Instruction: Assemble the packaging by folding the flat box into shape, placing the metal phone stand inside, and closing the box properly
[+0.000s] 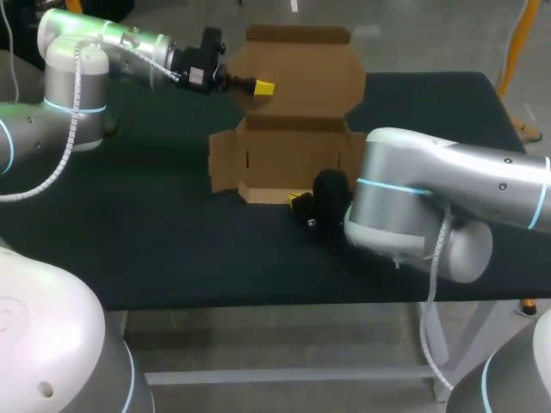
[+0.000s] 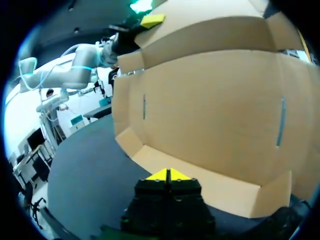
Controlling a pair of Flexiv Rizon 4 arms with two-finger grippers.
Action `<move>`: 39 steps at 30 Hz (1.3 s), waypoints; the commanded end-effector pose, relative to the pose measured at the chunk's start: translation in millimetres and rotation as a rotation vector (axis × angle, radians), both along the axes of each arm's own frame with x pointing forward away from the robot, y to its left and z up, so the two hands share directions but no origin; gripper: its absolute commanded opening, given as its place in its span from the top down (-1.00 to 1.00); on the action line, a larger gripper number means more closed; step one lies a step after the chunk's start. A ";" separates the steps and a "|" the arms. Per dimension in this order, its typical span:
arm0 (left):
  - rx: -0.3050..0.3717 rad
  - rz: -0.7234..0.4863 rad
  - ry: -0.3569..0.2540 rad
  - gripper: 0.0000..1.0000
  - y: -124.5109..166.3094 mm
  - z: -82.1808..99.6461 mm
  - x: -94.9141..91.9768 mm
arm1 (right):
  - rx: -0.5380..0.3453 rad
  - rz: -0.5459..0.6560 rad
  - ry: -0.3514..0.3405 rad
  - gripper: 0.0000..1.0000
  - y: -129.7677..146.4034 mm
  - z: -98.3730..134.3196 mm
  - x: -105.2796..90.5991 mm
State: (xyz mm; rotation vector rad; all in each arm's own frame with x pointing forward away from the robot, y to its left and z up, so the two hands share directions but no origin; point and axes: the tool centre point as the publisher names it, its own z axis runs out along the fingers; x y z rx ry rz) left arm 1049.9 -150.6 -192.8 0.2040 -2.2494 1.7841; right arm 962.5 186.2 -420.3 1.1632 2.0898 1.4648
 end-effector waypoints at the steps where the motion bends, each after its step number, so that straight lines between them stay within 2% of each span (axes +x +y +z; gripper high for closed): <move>1: 0.001 -0.006 0.001 1.00 1.6 -0.6 1.2 | -0.014 -0.048 -0.008 1.00 4.4 -4.9 3.3; 28: 0.001 -0.006 0.001 1.00 1.6 -0.6 1.2 | 0.004 -0.060 0.015 1.00 2.4 -14.1 6.1; 39: 0.009 -0.017 -0.021 1.00 1.6 -1.8 -20.7 | 0.004 -0.060 0.015 1.00 2.4 -14.1 6.1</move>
